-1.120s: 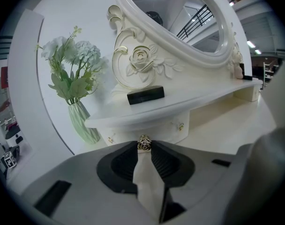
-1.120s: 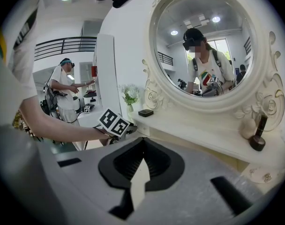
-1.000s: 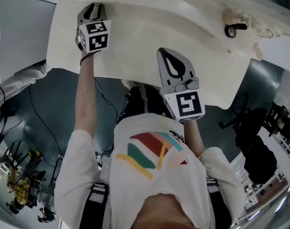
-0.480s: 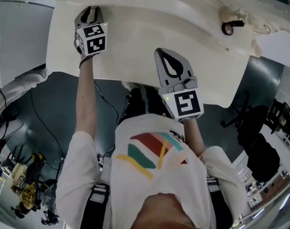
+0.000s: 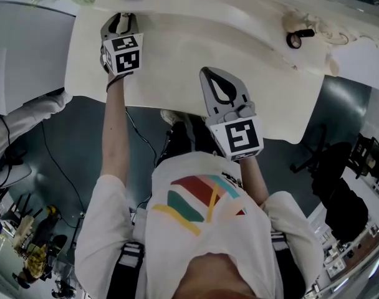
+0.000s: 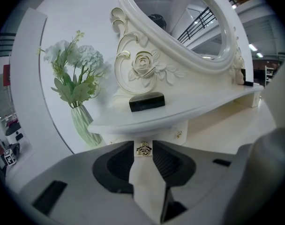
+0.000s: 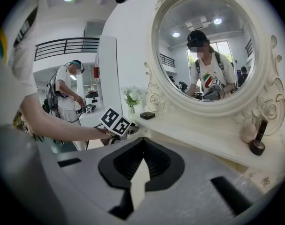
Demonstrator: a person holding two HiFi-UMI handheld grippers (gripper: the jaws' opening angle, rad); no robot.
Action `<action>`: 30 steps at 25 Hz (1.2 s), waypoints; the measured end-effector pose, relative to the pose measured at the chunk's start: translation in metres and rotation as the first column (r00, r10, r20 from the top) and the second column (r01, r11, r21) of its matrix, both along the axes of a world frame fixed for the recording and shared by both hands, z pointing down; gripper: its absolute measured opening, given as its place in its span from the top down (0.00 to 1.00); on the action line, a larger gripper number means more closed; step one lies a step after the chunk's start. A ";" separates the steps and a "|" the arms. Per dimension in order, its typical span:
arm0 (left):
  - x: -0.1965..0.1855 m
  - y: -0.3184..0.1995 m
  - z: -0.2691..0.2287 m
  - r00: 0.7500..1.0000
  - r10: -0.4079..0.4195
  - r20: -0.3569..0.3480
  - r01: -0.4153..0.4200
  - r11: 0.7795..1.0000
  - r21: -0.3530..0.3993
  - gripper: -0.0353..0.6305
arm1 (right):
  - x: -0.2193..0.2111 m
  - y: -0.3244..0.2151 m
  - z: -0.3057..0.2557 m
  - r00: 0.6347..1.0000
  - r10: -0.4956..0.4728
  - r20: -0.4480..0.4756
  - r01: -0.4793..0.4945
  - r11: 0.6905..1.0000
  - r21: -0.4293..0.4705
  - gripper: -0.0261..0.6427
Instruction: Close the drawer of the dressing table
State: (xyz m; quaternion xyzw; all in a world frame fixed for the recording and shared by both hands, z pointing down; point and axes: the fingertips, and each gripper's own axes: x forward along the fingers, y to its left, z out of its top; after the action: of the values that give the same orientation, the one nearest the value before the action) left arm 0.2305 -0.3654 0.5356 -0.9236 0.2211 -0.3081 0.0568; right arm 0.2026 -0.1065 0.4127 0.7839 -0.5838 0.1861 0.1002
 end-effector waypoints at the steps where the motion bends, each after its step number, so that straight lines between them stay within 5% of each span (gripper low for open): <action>1: -0.001 0.000 -0.004 1.000 -0.001 -0.001 0.001 1.000 0.003 0.79 | -0.001 -0.002 -0.004 1.000 -0.008 -0.007 0.008 1.000 0.005 0.96; 7: -0.022 0.005 -0.029 0.998 -0.051 -0.035 0.052 0.999 0.018 0.79 | -0.009 -0.009 -0.025 0.998 -0.038 -0.049 0.040 0.998 0.043 0.96; 19: -0.073 0.031 -0.172 0.957 -0.062 -0.284 0.107 0.984 0.145 0.90 | -0.033 -0.030 -0.102 0.979 -0.077 -0.190 0.107 0.983 0.151 0.96; 30: -0.133 0.104 -0.299 0.841 -0.003 -0.542 0.096 0.985 0.144 0.93 | -0.075 -0.041 -0.171 0.919 -0.080 -0.386 0.184 0.954 0.239 0.96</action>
State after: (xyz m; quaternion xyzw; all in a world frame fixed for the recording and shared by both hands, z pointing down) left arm 0.0972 -0.2617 0.2363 -0.9588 0.2767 -0.0180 0.0608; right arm 0.1272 -0.1472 0.2414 0.7695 -0.6260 -0.0545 0.1137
